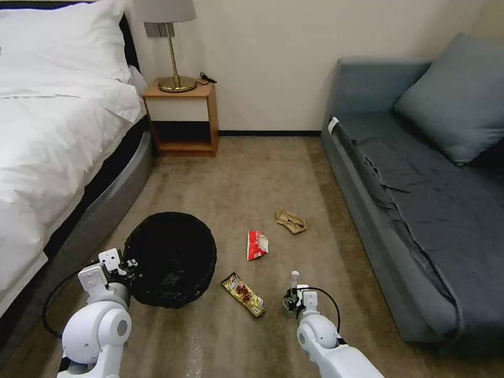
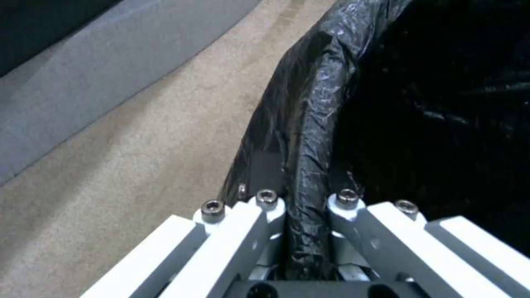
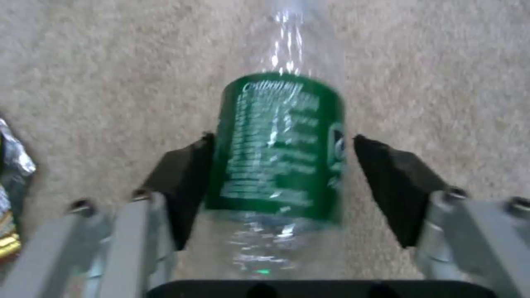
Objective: Pick up the trash bin, then pick up the garbage on the floor and place it into the trash bin.
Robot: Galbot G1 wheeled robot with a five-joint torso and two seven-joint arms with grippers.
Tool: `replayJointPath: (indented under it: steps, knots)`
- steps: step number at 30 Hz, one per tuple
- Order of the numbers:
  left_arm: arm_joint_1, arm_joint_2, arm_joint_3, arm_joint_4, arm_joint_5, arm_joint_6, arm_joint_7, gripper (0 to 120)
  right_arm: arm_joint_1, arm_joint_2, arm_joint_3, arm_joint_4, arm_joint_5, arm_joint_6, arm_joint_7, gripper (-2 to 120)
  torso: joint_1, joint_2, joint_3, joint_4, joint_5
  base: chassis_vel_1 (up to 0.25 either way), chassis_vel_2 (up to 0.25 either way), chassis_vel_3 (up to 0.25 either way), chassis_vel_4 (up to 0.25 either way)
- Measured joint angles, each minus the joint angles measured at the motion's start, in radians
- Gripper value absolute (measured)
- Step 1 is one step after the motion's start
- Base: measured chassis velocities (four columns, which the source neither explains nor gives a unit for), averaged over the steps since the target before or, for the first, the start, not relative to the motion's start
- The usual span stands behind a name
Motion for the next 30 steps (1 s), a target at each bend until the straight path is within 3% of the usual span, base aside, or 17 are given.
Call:
replayJointPath:
  steps: [5, 9, 16, 21, 24, 30]
  knots:
    - [0.001, 0.003, 0.000, 0.000, 0.000, -0.001, 0.000, 3, 0.000, 0.004, 0.003, -0.018, -0.004, 0.010, -0.002, 56, 0.000, 0.000, 0.000, 0.0000, 0.0000, 0.000, 0.000, 0.000, 0.000]
    - [0.003, 0.004, 0.001, 0.002, 0.000, -0.002, 0.001, 3, -0.005, 0.001, 0.007, -0.011, -0.009, 0.018, -0.006, 38, 0.000, 0.000, 0.000, 0.0000, 0.0000, 0.000, 0.000, 0.000, 0.000]
    - [0.004, 0.005, 0.003, 0.004, 0.001, -0.002, 0.002, 3, -0.026, -0.013, 0.012, 0.029, -0.007, 0.033, -0.006, 21, 0.000, 0.000, 0.000, 0.0000, 0.0002, 0.000, 0.000, 0.000, 0.000]
    - [0.007, 0.009, 0.004, 0.004, 0.001, -0.002, 0.002, 3, -0.056, -0.068, 0.021, 0.156, 0.026, 0.067, -0.015, 19, 0.000, 0.000, 0.000, -0.0001, 0.0002, 0.000, 0.000, 0.000, 0.000]
    - [0.009, 0.008, 0.010, 0.004, 0.001, -0.002, 0.002, 3, -0.064, -0.144, 0.026, 0.407, 0.135, 0.088, -0.033, 19, 0.000, 0.000, 0.000, 0.0000, -0.0002, 0.000, 0.000, 0.000, 0.000]
    - [0.013, 0.004, 0.022, 0.004, 0.005, 0.000, 0.002, 3, -0.030, -0.195, -0.018, 0.601, 0.255, 0.097, -0.030, 19, 0.000, 0.000, 0.000, -0.0002, -0.0003, 0.000, 0.000, 0.000, 0.000]
